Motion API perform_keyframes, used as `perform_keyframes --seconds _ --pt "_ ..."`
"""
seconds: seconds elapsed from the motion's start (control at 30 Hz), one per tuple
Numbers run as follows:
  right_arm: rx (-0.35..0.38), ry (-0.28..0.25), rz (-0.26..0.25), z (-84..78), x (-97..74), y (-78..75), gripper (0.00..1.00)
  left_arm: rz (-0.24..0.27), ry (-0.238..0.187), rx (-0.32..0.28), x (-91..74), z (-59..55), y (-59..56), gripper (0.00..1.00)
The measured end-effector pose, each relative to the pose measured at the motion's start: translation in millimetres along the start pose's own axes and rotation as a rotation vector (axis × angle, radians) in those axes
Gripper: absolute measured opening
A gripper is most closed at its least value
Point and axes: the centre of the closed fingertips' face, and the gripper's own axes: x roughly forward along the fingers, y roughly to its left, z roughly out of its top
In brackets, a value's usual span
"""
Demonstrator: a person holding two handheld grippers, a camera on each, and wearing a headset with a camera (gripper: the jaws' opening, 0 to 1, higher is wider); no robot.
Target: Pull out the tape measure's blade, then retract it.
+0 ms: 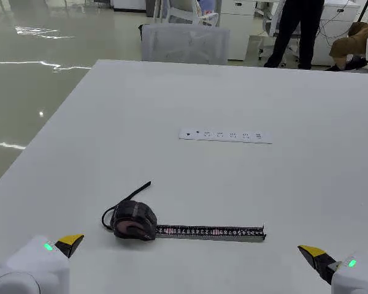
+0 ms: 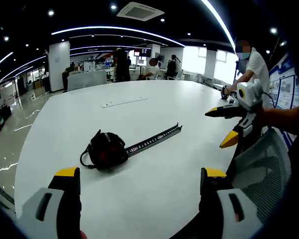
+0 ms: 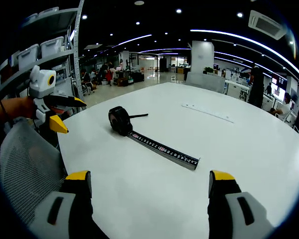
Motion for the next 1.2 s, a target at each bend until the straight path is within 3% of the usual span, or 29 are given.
perform_keyframes --seconds 0.1,0.67,1.2 --pt "0.003 0.003 -0.001 0.1 0.3 1.7 1.00 0.008 -0.006 -0.002 0.7 2.7 -2.6 0.99" --pt "0.022 0.002 -0.007 1.4 1.7 4.9 1.00 0.104 -0.044 -0.085 3.5 7.6 11.4 0.99" --pt "0.005 0.004 0.035 1.9 7.7 5.4 0.98 0.186 -0.018 -0.125 11.5 4.3 20.8 0.95"
